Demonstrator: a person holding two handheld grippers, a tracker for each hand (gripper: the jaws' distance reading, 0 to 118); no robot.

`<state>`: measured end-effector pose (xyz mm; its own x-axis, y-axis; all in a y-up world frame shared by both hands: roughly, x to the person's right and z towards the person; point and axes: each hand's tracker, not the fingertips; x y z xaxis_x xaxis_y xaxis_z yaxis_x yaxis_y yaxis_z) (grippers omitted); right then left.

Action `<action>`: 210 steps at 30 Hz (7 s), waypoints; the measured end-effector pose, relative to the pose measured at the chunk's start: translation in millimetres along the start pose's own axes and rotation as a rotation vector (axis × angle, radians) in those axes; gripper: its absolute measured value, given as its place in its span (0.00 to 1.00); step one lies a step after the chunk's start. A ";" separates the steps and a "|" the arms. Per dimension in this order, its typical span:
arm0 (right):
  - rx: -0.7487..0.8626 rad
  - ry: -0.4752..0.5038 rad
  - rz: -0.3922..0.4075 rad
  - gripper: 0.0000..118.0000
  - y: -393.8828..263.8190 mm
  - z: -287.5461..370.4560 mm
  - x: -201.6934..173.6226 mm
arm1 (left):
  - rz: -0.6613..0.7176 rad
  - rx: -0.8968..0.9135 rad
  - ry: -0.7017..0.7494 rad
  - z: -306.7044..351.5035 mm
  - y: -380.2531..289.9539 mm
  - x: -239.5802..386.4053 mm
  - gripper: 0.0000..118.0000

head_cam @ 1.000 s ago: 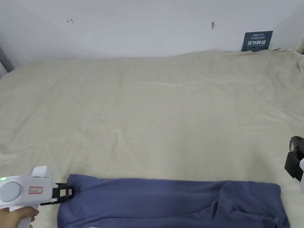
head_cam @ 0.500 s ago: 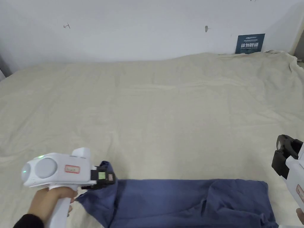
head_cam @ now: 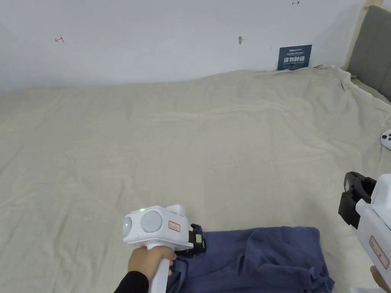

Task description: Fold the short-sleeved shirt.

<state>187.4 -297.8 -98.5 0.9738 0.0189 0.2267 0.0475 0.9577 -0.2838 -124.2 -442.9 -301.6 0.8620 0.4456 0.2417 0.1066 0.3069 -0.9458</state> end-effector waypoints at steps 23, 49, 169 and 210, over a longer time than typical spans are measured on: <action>0.006 0.012 -0.003 0.00 4.3 3.0 -1.7 | -0.072 0.428 0.057 119.5 -7.2 -17.1 0.97; -0.045 -0.004 0.000 0.00 -5.1 -0.5 3.2 | -0.108 0.387 0.228 7.8 -62.8 -78.3 0.00; -0.084 0.026 -0.012 0.00 -1.4 -5.9 -7.8 | 0.027 0.177 0.122 139.2 -36.7 -166.5 0.05; -0.073 0.013 -0.034 0.00 -11.9 8.6 22.7 | -0.095 -0.083 -0.063 -64.0 0.1 86.2 0.13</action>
<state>207.1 -306.3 -82.0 0.9741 -0.0172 0.2255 0.0961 0.9341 -0.3439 -18.2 -458.3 -294.8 0.8135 0.4703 0.3422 0.2294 0.2812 -0.9318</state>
